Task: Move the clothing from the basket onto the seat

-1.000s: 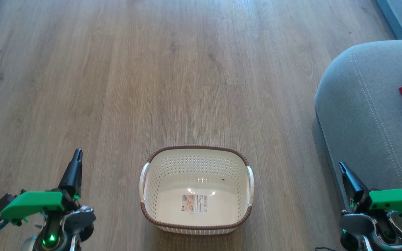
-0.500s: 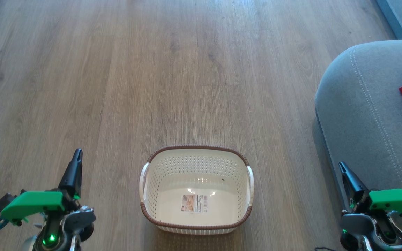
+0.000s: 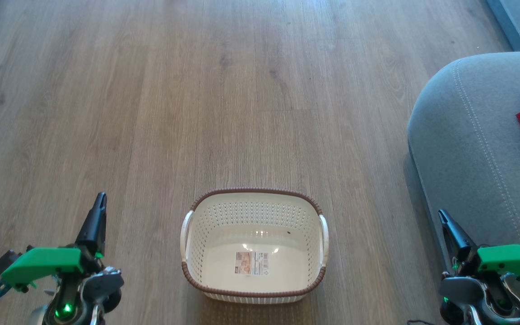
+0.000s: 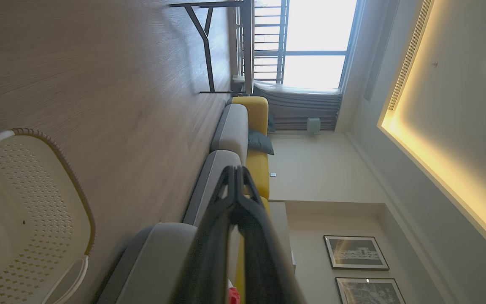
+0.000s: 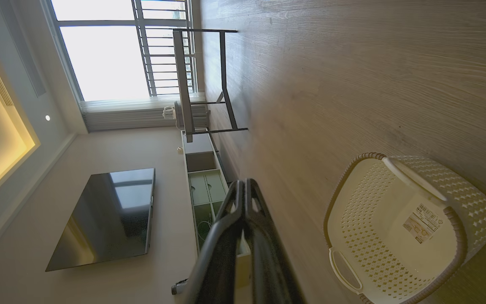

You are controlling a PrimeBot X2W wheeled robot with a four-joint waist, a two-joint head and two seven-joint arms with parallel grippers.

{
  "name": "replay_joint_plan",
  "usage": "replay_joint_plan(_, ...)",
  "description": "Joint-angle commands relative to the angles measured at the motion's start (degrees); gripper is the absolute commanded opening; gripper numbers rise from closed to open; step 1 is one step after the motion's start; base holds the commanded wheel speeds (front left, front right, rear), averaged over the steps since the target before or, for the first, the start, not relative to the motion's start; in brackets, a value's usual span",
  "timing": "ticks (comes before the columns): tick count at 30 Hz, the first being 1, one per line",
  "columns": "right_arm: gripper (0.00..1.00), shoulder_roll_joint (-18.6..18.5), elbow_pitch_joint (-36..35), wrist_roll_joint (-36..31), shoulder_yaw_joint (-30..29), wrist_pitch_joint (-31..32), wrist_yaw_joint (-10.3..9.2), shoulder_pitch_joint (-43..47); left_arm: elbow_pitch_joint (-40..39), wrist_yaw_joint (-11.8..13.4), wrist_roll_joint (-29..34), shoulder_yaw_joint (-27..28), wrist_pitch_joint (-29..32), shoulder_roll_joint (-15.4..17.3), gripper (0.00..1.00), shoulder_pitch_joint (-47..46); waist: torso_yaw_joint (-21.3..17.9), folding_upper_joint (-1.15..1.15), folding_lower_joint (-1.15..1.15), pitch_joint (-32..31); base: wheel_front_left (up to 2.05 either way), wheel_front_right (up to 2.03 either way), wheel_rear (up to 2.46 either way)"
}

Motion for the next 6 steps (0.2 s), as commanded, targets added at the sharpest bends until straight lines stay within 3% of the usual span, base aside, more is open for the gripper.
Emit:
replay_joint_plan(1, 0.00, -0.8, -2.1, 0.4, 1.0, 0.4, 0.40, -2.8, -2.0, -0.4, 0.2, 2.1, 0.4, 0.3, 0.00, -1.6, 0.0, 0.00, 0.00, 0.0, 0.00, 0.00, 0.00)
replay_joint_plan(6, 0.00, -0.8, -2.1, 0.4, 1.0, 0.4, 0.40, -2.8, -2.0, -0.4, 0.2, 2.1, 0.4, 0.3, 0.00, -1.6, 0.0, 0.00, 0.00, 0.0, 0.00, 0.00, 0.00)
